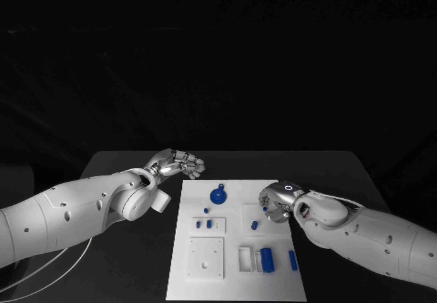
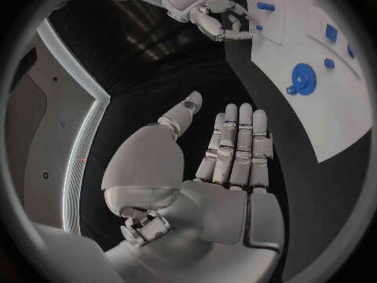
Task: Assemble the parts on the task board
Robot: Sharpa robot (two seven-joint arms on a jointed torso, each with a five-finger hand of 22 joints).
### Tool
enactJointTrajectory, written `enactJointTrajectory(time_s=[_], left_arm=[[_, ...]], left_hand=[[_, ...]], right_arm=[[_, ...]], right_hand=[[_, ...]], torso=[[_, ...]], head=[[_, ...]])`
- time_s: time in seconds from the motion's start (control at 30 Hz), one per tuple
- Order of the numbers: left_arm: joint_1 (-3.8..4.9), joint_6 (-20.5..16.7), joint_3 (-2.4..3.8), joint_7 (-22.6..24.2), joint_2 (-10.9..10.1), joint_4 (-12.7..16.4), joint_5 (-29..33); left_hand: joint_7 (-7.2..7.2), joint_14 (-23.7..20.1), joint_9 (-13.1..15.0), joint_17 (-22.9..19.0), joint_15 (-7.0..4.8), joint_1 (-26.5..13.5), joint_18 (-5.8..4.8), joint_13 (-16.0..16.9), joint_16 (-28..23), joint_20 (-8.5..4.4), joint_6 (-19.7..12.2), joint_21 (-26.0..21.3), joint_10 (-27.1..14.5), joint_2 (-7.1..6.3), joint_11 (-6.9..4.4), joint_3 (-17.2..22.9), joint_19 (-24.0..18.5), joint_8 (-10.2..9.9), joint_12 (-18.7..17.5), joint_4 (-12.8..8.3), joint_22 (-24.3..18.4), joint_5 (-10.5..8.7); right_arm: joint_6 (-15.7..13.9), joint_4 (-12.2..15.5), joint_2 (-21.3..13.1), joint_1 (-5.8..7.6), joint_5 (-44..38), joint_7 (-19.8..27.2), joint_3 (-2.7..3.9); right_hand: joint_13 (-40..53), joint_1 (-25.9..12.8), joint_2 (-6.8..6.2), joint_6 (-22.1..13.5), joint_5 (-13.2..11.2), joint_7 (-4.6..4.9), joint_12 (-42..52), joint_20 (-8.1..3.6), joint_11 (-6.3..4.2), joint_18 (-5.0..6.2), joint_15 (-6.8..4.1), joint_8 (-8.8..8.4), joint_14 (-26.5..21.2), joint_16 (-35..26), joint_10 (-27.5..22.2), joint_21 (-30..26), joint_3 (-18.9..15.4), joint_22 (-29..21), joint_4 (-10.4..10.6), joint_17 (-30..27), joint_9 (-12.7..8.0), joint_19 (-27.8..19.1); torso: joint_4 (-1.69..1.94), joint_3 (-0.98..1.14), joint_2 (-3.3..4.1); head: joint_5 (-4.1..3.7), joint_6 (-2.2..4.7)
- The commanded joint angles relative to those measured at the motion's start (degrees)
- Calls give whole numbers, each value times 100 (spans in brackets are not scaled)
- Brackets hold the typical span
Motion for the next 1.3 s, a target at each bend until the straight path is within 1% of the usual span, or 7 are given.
enactJointTrajectory(time_s=[0.03, 0.17, 0.5, 0.6, 0.8, 0.97, 1.3], left_arm=[[5, -32, 4, 89, -1, 13, 82], [5, -26, 4, 86, 0, 11, 82], [5, 12, 4, 41, -3, 4, 94], [5, 15, 4, 41, 3, -1, 96], [5, 39, 4, 26, 14, -5, 109], [5, 36, 4, 10, 14, -9, 120], [5, 46, 4, -9, 17, -17, 122]], left_hand=[[6, 41, 2, 10, 12, 29, 117, -8, -42, 29, -44, -32, -29, 4, 15, -32, -1, 35, -37, 0, 7, -1], [8, 43, 0, 12, 13, 24, 116, -10, -54, 31, -49, -34, -32, 3, 17, -37, -4, 34, -39, 1, 8, -1], [11, 59, -2, 22, 15, 3, 114, -13, -82, 34, -56, -36, -32, 8, 20, -51, -8, 34, -40, 9, 13, -1], [10, 70, -1, 28, 13, -3, 114, -12, -90, 33, -53, -35, -27, 12, 17, -55, -7, 38, -37, 10, 15, -1], [10, 78, -1, 33, 12, -12, 114, -13, -98, 33, -51, -35, -24, 15, 16, -60, -6, 40, -36, 12, 17, -1], [9, 85, -1, 37, 10, -18, 115, -13, -105, 32, -50, -34, -22, 17, 15, -64, -5, 43, -35, 13, 19, -2], [9, 91, -1, 42, 9, -22, 115, -14, -113, 31, -52, -35, -23, 13, 15, -68, -5, 43, -36, 11, 21, -2]], right_arm=[[-11, -51, 34, -43, -313, -180, -8], [-36, -87, 76, -69, -367, -220, -12], [-119, -194, 173, -95, -419, -267, -36], [-124, -206, 199, -96, -486, -304, -44], [-158, -227, 246, -122, -650, -403, -87], [-149, -246, 271, -145, -740, -467, -94], [-251, -259, 322, -166, -963, -594, -116]], right_hand=[[-11, 31, -33, 52, -27, -10, -38, 11, 34, 364, -1, 24, 29, 24, 102, -31, 39, 56, 9, -8, -10, 45], [-28, 47, -61, 72, -104, -17, -92, 10, 26, 364, -9, 29, 39, 30, 159, -41, 130, 56, 74, -20, -30, 62], [-22, 72, -66, 182, -177, -60, -145, -10, -25, 364, -58, 80, 82, 60, 363, -35, 376, 71, 238, -39, -54, 120], [-19, 82, -60, 198, -180, -68, -153, -19, -33, 364, -67, 89, 98, 70, 394, -25, 409, 78, 249, -39, -57, 137], [33, 161, 3, 346, -193, -134, -107, -63, -101, 364, -133, 176, 139, 107, 598, 25, 499, 107, 212, -31, -29, 181], [106, 187, 50, 505, -197, -207, -36, -83, -175, 364, -203, 269, 146, 116, 801, 53, 525, 115, 169, -29, 9, 183], [199, 228, 135, 665, -201, -279, 13, -102, -249, 364, -275, 354, 170, 117, 975, 92, 563, 115, 83, -33, 44, 193]], torso=[[-4, 0, 0], [-8, 2, -3], [-14, 9, -5], [-9, 3, -4], [-8, 6, -2], [-10, 4, -1], [-8, 0, -4]], head=[[16, -13], [26, -8], [38, -38], [27, -41], [34, -54], [32, -64], [16, -83]])
